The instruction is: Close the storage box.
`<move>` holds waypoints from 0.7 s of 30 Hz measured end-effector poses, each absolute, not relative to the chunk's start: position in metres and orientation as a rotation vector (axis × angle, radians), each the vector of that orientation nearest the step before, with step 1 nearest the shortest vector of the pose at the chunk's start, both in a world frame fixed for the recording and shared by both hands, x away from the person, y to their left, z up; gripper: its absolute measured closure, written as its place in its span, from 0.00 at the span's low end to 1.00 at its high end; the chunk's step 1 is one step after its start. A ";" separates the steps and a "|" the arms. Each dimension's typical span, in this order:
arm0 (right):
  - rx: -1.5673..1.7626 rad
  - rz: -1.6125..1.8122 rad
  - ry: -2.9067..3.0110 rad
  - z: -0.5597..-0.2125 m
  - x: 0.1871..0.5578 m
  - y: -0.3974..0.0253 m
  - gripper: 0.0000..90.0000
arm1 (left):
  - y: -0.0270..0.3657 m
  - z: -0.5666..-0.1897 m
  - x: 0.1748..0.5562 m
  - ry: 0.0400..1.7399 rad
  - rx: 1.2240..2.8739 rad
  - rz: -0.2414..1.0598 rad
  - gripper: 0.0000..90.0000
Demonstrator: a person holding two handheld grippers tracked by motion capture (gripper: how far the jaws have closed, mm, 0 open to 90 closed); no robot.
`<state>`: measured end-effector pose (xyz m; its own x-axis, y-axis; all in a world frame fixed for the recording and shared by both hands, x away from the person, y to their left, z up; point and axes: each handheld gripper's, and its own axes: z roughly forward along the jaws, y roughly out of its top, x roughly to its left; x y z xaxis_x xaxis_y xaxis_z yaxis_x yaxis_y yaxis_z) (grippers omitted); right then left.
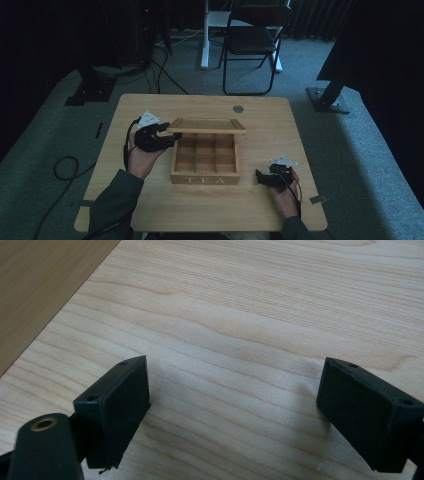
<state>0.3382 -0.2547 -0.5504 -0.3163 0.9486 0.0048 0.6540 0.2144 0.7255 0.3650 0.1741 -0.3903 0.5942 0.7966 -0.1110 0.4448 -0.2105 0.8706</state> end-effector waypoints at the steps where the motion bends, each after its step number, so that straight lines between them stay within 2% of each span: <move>1: 1.481 0.885 2.050 -0.550 0.338 -0.255 0.15 | 0.174 -0.391 0.364 1.005 1.847 0.454 0.43; 21: 1.481 0.885 2.050 -0.550 0.338 -0.255 0.15 | 0.173 -0.410 0.349 1.012 1.862 0.457 0.43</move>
<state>0.3382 -0.2547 -0.5504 -0.3158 0.9488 0.0044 0.6541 0.2144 0.7254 0.3487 0.1732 -0.4101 0.5903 0.8006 -0.1029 0.4519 -0.2222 0.8639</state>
